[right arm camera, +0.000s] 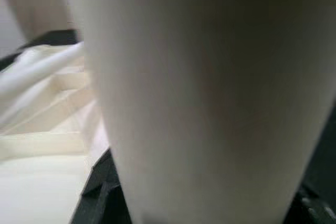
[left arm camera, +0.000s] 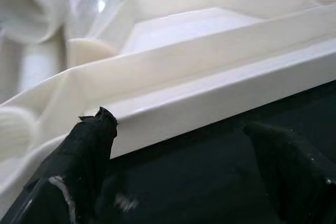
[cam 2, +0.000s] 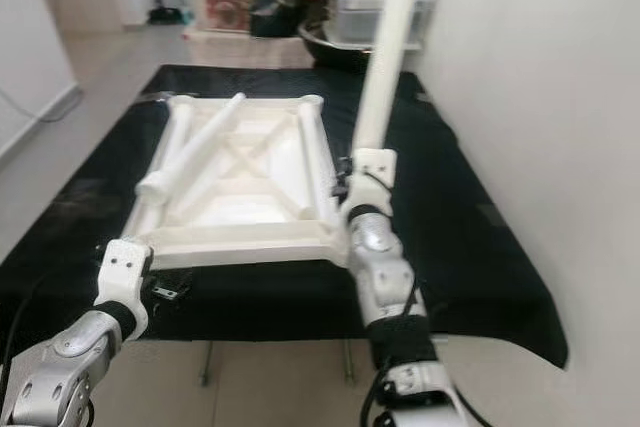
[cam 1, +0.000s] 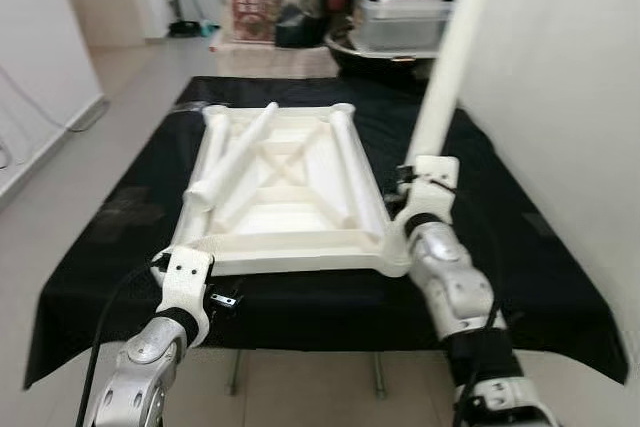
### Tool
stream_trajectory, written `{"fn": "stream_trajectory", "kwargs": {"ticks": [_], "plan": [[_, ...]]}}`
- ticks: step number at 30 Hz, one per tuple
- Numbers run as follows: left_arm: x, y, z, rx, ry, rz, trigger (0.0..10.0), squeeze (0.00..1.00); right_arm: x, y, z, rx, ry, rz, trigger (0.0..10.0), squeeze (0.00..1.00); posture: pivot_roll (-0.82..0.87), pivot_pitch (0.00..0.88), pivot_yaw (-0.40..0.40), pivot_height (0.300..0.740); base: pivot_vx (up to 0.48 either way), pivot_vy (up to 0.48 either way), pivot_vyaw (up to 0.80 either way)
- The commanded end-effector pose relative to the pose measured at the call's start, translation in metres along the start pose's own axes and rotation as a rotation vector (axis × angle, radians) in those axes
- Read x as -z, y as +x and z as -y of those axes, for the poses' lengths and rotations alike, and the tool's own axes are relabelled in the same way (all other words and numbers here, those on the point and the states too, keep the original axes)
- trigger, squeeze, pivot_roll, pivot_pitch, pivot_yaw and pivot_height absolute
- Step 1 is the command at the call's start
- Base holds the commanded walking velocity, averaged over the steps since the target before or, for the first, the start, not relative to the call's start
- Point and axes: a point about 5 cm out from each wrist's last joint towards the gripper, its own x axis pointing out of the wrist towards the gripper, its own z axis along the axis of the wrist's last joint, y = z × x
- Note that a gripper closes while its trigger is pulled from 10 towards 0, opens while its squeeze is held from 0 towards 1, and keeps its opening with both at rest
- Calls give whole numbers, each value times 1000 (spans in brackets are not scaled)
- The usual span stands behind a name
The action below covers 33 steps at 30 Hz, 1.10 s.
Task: Building children table
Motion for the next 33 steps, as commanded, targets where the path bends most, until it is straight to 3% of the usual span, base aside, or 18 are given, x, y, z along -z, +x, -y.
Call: {"fn": "stream_trajectory", "kwargs": {"ticks": [1,3,4,8,10,12,16,18,19,20,21,22,23,24,25,28,29,33], "plan": [[3,0,-1,2,0,-7,10000,0,2,1,-15,-100,8,-19,10000,1000,96,0,-45,740,0,0,0],[3,-1,-1,2,0,-5,10000,0,-4,3,-19,-134,-1,-5,10000,1000,96,0,-45,740,0,0,0],[3,-1,-1,1,0,-5,10000,0,-11,5,-25,-201,14,10,10000,0,96,0,-48,740,0,0,0],[3,-2,-2,-2,0,-7,10000,0,-21,4,-33,-320,24,37,10000,0,93,0,-48,740,0,0,0],[5,-2,-1,-5,-2,-10,10000,0,-38,-18,-55,-741,-63,108,10000,0,92,0,-52,740,0,0,0],[5,-1,0,-6,-3,-10,10000,0,-37,-34,-65,-941,-146,101,10000,0,96,0,-56,740,0,0,0],[4,0,1,-5,-5,-6,10000,0,-29,-35,-66,-976,-178,69,10000,0,96,0,-56,740,0,0,0],[4,-2,0,-11,-6,-4,10000,0,-21,-33,-65,-986,-198,41,9255,0,112,0,-66,740,0,0,0],[5,-2,-2,-17,-7,-5,10000,0,-18,-28,-64,-953,-205,29,6980,0,112,0,-66,740,0,0,0],[5,-3,-3,-21,-6,-6,10000,0,-15,-21,-62,-899,-204,11,1882,0,115,0,-68,740,0,0,0],[5,-3,-3,-21,-6,-6,10000,0,-15,-21,-62,-899,-204,11,1882,0,115,0,-68,740,0,0,0],[6,-4,-4,-24,-6,-8,10000,0,-13,-8,-56,-768,-193,-21,0,0,115,0,-67,740,0,0,0],[6,-4,-4,-24,-6,-8,10000,0,-13,-8,-56,-768,-193,-21,0,0,115,0,-67,740,0,0,0],[6,-5,-4,-25,-4,-11,10000,0,-7,14,-33,-472,-147,-86,0,0,112,0,-63,740,0,0,0],[7,-5,-4,-24,-4,-12,10000,0,-4,20,-18,-319,-121,-116,0,0,112,0,-62,740,0,0,0],[7,-5,-4,-23,-4,-13,10000,0,-1,23,-6,-210,-102,-134,0,0,109,0,-60,740,0,0,0],[7,-5,-3,-20,-5,-12,10000,0,1,25,12,-50,-67,-140,0,0,108,0,-58,740,0,0,0],[7,-5,-2,-16,-4,-13,10000,0,10,19,35,165,-19,-158,0,0,104,0,-53,740,0,0,0]]}}
